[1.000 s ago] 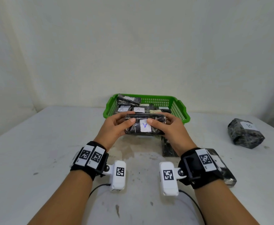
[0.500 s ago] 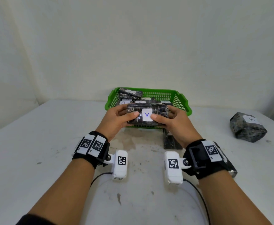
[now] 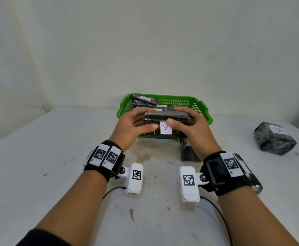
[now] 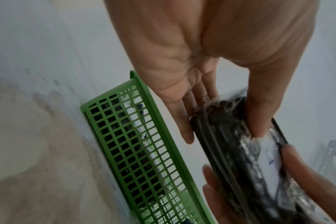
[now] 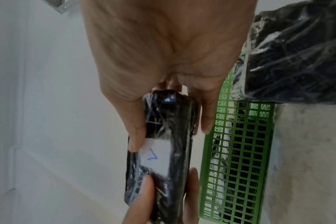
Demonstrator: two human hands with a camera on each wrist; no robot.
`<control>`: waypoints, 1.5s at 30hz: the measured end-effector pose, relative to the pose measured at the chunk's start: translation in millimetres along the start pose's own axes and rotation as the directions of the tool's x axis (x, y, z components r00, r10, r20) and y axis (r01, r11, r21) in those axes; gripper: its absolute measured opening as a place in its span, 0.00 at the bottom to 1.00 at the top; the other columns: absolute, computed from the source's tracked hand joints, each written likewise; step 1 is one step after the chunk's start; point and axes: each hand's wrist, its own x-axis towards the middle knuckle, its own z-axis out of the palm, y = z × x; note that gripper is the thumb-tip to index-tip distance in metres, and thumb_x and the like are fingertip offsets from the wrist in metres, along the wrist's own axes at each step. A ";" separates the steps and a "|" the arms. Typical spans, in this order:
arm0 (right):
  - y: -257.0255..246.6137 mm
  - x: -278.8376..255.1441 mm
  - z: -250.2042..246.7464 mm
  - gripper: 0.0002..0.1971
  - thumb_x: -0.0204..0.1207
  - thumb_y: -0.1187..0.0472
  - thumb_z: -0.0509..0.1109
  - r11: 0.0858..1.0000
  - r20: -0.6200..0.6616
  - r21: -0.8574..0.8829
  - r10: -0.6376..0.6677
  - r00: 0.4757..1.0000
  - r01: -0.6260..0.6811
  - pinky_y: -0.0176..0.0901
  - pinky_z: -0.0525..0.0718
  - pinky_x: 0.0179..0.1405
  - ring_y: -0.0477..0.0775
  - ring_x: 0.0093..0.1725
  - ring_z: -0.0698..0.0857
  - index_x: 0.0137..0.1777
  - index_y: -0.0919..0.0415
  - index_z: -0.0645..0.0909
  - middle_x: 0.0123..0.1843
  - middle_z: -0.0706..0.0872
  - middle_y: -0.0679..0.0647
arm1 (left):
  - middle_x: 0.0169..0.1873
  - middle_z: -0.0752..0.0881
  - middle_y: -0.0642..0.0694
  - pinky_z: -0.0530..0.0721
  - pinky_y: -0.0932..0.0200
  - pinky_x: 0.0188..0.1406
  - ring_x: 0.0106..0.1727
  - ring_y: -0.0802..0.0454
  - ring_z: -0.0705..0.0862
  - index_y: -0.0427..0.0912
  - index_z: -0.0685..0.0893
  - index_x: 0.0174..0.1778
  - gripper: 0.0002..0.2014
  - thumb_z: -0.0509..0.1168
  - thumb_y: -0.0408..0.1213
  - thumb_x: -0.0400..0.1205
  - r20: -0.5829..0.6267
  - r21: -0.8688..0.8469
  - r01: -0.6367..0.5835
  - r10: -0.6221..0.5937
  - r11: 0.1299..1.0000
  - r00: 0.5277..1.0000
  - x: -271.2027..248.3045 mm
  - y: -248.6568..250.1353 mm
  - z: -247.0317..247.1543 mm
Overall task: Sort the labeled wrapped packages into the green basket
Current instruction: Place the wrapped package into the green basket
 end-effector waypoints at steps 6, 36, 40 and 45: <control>-3.4 -0.5 0.8 0.25 0.79 0.46 0.78 0.963 0.070 0.132 0.227 0.971 -0.234 0.54 0.92 0.56 0.61 0.63 0.92 0.67 0.65 0.87 0.61 0.94 0.61 | 0.60 0.88 0.41 0.85 0.55 0.63 0.64 0.48 0.86 0.39 0.83 0.63 0.29 0.79 0.19 0.67 0.046 0.052 -0.084 0.082 0.995 0.996 -0.7 -3.3 2.0; -6.2 0.0 -7.2 0.31 0.63 0.57 0.86 0.993 0.107 0.084 0.072 0.992 -0.081 0.55 0.89 0.66 0.59 0.61 0.94 0.66 0.67 0.86 0.60 0.95 0.59 | 0.59 0.89 0.36 0.87 0.45 0.61 0.61 0.42 0.89 0.33 0.84 0.64 0.23 0.75 0.37 0.73 0.025 -0.154 0.123 -0.121 0.980 0.992 0.9 12.2 7.9; -6.2 -0.3 -7.3 0.27 0.63 0.57 0.85 0.995 0.098 0.072 0.068 0.993 -0.075 0.54 0.90 0.66 0.59 0.60 0.94 0.63 0.64 0.87 0.59 0.95 0.57 | 0.55 0.91 0.40 0.85 0.41 0.64 0.59 0.43 0.90 0.40 0.87 0.60 0.20 0.78 0.37 0.71 0.004 -0.089 0.110 -0.110 0.990 0.994 1.8 9.2 6.3; -7.6 -1.0 -8.1 0.27 0.64 0.53 0.85 0.997 0.075 0.056 0.051 0.996 -0.055 0.61 0.87 0.70 0.59 0.60 0.94 0.62 0.64 0.89 0.58 0.95 0.58 | 0.59 0.89 0.38 0.84 0.40 0.65 0.62 0.41 0.88 0.43 0.86 0.64 0.30 0.80 0.42 0.64 0.050 -0.080 0.109 -0.105 0.991 0.993 1.7 10.4 5.1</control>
